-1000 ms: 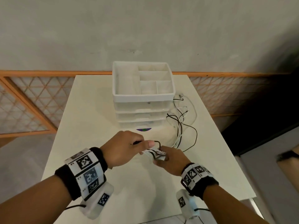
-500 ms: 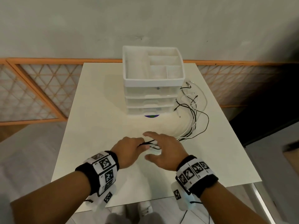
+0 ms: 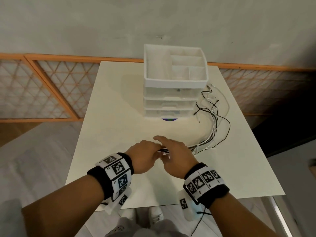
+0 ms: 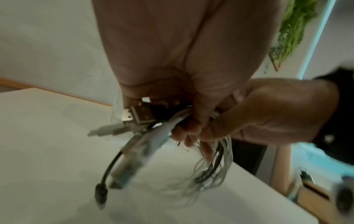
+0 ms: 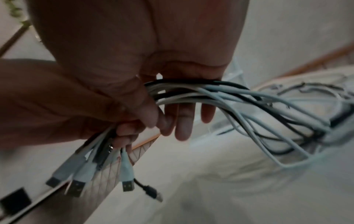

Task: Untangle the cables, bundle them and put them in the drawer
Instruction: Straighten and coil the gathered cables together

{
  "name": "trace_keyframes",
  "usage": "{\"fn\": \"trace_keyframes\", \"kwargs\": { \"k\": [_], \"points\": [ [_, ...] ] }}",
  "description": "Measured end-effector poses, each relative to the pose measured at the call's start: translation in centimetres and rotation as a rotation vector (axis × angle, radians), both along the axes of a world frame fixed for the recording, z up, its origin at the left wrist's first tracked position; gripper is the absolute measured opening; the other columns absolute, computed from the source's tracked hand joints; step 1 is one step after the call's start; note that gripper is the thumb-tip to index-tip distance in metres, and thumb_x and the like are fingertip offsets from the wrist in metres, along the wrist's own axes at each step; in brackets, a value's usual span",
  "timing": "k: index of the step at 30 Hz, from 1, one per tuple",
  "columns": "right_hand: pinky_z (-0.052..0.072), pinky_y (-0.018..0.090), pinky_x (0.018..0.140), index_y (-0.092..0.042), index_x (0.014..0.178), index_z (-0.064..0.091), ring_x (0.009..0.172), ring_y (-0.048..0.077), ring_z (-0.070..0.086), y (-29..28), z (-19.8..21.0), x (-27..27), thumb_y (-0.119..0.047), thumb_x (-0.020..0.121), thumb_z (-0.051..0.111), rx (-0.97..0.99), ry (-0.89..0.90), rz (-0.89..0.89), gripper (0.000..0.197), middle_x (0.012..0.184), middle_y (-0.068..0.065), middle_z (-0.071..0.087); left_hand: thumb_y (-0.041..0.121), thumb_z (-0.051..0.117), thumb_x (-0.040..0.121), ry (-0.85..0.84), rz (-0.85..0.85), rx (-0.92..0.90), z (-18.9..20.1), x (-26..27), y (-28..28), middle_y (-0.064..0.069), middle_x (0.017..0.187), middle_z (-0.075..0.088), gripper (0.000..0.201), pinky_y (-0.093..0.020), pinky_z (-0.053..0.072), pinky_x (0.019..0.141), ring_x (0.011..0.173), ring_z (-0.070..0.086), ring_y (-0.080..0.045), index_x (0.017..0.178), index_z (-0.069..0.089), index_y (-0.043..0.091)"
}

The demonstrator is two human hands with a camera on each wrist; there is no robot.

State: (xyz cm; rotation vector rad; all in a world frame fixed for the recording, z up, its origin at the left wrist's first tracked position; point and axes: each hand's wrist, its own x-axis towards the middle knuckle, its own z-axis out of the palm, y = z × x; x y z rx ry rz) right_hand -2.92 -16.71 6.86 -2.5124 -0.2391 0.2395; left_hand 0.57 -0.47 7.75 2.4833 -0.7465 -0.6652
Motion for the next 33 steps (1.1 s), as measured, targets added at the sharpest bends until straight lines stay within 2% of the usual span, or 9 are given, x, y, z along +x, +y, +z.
{"fn": "trace_keyframes", "kwargs": {
  "k": [4,8,13,17,19,21,25,28,33],
  "points": [
    [0.046,0.014,0.077,-0.021,0.112,0.075,0.084,0.001,0.065,-0.9,0.5,0.1,0.003,0.083,0.053,0.357,0.057,-0.157,0.044,0.098,-0.011,0.075,0.026,0.054,0.094,-0.085,0.160,-0.071,-0.1,0.2,1.5,0.011,0.086,0.062,0.012,-0.036,0.039,0.079,0.085,0.054,-0.018,0.103,0.061,0.029],
    [0.045,0.014,0.068,-0.021,0.099,0.078,0.072,-0.003,0.062,-1.6,0.7,-0.6,-0.013,0.076,0.048,0.521,0.038,-0.265,0.039,0.086,-0.014,0.075,0.029,0.060,0.094,0.034,0.177,-0.269,-0.2,-0.3,2.0,0.003,0.088,0.059,0.012,-0.029,0.043,0.076,0.079,0.054,-0.014,0.105,0.063,0.030],
    [0.046,0.014,0.066,-0.030,0.112,0.071,0.064,0.001,0.061,-1.7,1.7,-1.0,-0.018,0.084,0.064,0.302,0.017,-0.113,0.032,0.073,-0.020,0.068,0.025,0.054,0.099,0.058,0.086,-0.266,0.4,-0.4,1.0,-0.003,0.094,0.056,0.025,-0.018,0.044,0.065,0.075,0.052,-0.010,0.122,0.064,0.023],
    [0.049,0.014,0.087,-0.033,0.125,0.065,0.097,-0.005,0.066,-0.7,2.3,-1.0,-0.029,0.094,0.061,0.350,-0.027,-0.112,0.032,0.103,-0.019,0.072,0.028,0.068,0.090,0.029,0.103,-0.358,1.1,-0.4,0.7,0.005,0.098,0.060,0.036,-0.021,0.046,0.080,0.087,0.058,-0.008,0.126,0.062,0.030],
    [0.046,0.010,0.085,-0.030,0.124,0.067,0.093,-0.011,0.065,-1.1,2.5,-1.0,-0.023,0.095,0.064,0.466,0.008,-0.191,0.030,0.098,-0.021,0.072,0.034,0.079,0.079,0.138,0.213,-0.413,0.9,-0.2,1.3,0.010,0.116,0.062,0.066,-0.022,0.045,0.094,0.107,0.059,-0.004,0.137,0.048,0.034],
    [0.046,0.011,0.080,-0.022,0.116,0.073,0.087,-0.006,0.067,-1.6,2.6,-1.3,-0.015,0.095,0.063,0.582,-0.002,-0.222,0.024,0.091,-0.019,0.075,0.034,0.084,0.074,0.274,0.332,-0.478,0.1,-0.4,2.1,0.011,0.124,0.061,0.081,-0.024,0.044,0.098,0.117,0.056,-0.003,0.141,0.040,0.037],
    [0.039,0.003,0.055,-0.006,0.121,0.066,0.053,-0.008,0.056,-2.1,3.0,-2.0,-0.001,0.096,0.057,0.707,0.011,-0.245,0.027,0.053,-0.025,0.060,0.003,0.064,0.091,0.394,0.499,-0.684,-0.8,-1.2,2.7,0.000,0.103,0.071,0.030,-0.034,0.053,0.084,0.097,0.068,-0.016,0.116,0.065,0.020],
    [0.038,0.003,0.053,-0.004,0.128,0.061,0.051,-0.008,0.055,-2.3,3.0,-2.5,-0.001,0.097,0.054,0.712,0.037,-0.213,0.031,0.051,-0.024,0.058,-0.004,0.055,0.094,0.279,0.600,-0.773,-0.5,-0.9,3.5,-0.007,0.091,0.074,0.024,-0.028,0.056,0.066,0.077,0.070,-0.015,0.104,0.069,0.013],
    [0.035,0.006,0.055,-0.025,0.125,0.061,0.052,-0.001,0.043,-2.3,2.6,-3.0,-0.009,0.098,0.055,0.685,0.085,-0.158,0.032,0.054,-0.020,0.053,0.001,0.064,0.090,0.154,0.472,-0.661,1.3,0.4,4.7,-0.009,0.081,0.074,0.017,-0.019,0.051,0.065,0.071,0.066,-0.011,0.090,0.074,0.015]
  ]
}}
